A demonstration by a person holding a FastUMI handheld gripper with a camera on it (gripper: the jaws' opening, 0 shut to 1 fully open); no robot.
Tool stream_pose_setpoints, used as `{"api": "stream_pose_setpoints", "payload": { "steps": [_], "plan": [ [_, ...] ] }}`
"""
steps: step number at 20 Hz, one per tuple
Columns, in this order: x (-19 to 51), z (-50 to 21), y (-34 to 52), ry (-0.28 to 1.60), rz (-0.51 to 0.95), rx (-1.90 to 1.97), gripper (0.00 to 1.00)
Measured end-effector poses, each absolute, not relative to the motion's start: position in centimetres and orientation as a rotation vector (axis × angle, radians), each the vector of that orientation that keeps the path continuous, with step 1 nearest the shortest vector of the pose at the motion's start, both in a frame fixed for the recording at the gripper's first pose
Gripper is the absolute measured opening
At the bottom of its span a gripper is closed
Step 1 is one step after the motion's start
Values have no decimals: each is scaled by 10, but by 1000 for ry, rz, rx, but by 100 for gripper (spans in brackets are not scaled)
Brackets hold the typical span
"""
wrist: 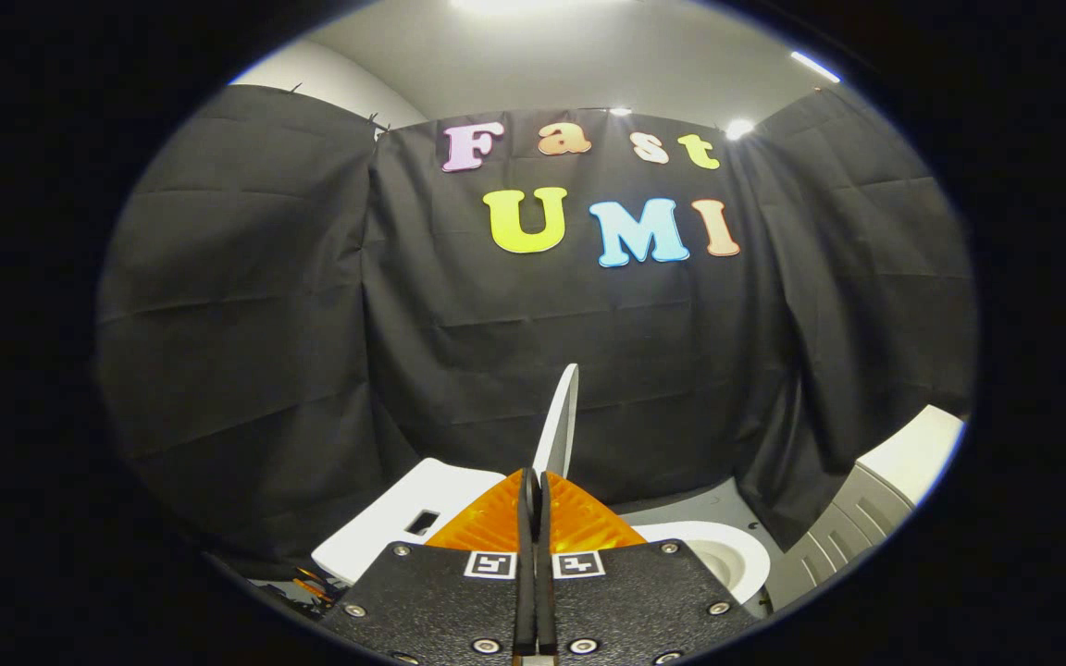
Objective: Open the toilet lid.
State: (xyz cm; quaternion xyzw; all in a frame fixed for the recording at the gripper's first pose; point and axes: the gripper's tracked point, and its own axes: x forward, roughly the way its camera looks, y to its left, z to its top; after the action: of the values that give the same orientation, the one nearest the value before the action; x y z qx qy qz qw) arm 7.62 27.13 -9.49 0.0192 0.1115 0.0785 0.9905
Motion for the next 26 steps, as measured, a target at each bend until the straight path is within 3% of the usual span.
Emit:
{"api": "stream_pose_setpoints", "payload": {
  "steps": [26],
  "plan": [
    [79, -110, 407, 266, 372, 133, 2]
  ]
}}
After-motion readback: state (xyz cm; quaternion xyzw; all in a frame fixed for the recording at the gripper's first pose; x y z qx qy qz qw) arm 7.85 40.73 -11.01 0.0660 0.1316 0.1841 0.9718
